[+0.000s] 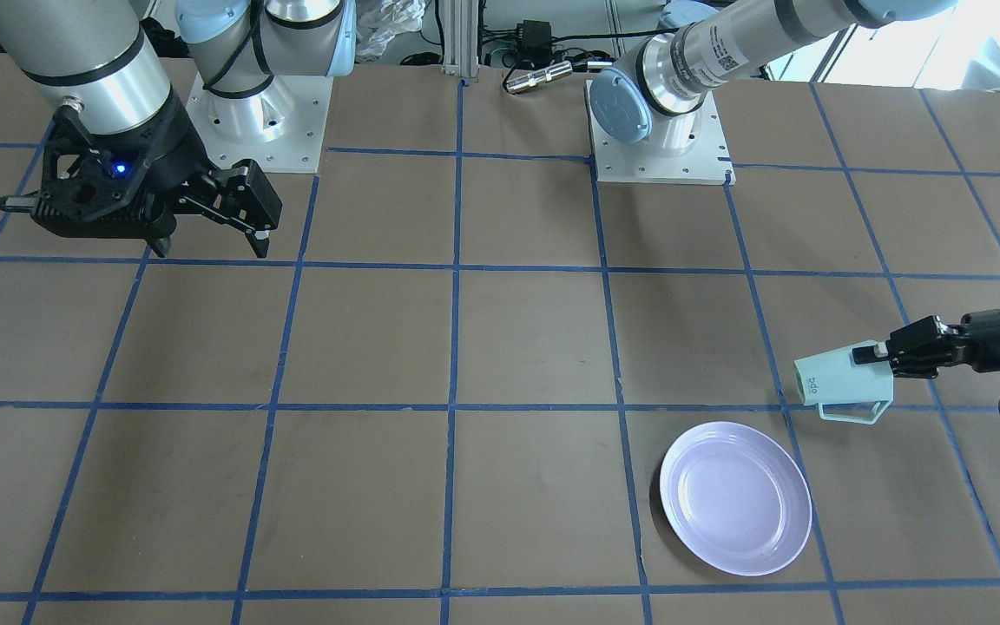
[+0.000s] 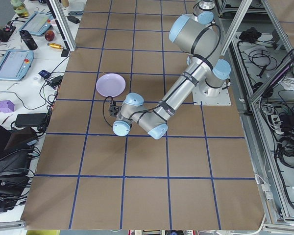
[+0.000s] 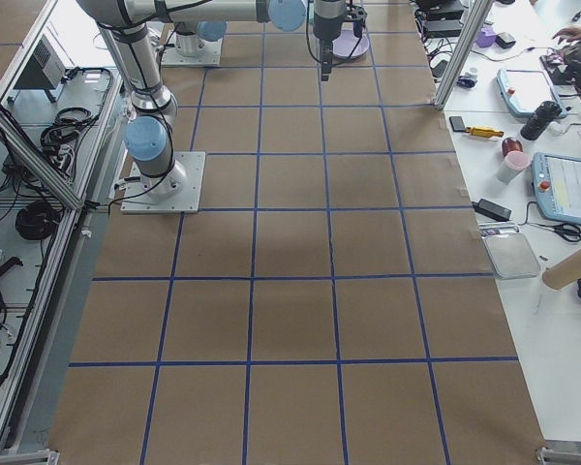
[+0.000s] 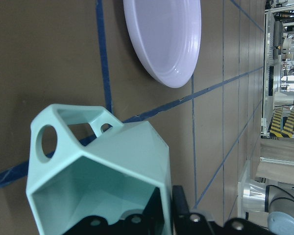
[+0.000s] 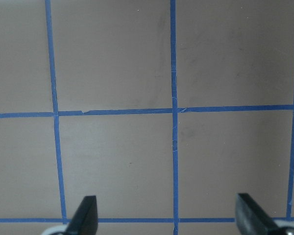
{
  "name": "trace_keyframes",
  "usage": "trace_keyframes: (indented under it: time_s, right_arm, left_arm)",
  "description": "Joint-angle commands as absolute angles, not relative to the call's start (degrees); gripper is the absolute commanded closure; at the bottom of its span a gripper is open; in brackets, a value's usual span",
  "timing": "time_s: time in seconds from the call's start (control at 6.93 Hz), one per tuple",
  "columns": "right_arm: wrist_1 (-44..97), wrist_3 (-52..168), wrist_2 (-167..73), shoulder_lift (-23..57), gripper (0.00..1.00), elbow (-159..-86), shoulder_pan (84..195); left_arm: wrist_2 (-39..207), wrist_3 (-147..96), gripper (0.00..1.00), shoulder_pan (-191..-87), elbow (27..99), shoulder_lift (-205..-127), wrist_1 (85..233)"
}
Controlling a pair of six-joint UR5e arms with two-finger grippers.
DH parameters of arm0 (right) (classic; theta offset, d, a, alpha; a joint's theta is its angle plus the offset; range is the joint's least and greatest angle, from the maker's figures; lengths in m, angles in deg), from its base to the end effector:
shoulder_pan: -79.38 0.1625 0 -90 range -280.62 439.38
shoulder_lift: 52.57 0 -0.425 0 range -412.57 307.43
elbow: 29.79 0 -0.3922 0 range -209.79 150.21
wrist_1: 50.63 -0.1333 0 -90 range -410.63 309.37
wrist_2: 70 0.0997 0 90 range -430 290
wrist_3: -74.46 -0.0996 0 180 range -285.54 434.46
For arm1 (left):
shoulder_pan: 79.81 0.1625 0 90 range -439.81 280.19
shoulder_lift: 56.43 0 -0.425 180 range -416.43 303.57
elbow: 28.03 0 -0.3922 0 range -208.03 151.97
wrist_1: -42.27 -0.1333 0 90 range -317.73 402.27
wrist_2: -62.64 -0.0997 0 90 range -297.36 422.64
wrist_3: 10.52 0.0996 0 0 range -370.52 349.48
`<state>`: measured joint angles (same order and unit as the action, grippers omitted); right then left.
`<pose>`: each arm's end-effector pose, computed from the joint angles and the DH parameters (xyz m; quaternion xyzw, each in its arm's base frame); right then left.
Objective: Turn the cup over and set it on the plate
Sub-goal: 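Lift the mint mug with the left gripper and rotate it upright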
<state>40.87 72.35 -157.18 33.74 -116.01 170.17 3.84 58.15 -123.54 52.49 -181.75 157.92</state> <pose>0.1454 -0.5200 0.4906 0.0112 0.9995 -0.0132 0.0249 0.3015 -0.5443 0.2073 -0.0539 -0.8737 -0.0207 0.4830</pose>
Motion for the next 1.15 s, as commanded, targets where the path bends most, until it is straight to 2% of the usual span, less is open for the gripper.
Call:
trace_keyframes:
  time_s: [0.0,1.01]
  right_arm:
    - [40.9,72.3,-157.2,33.7,0.00,-116.0,170.2]
    - [40.9,72.3,-157.2,33.7,0.00,-116.0,170.2]
  left_arm:
    - [2.4,54.5,1.00,-125.2,52.3,-177.9,158.3]
    - [-16.0,31.4,1.00,-141.3,50.1,-166.5,153.2]
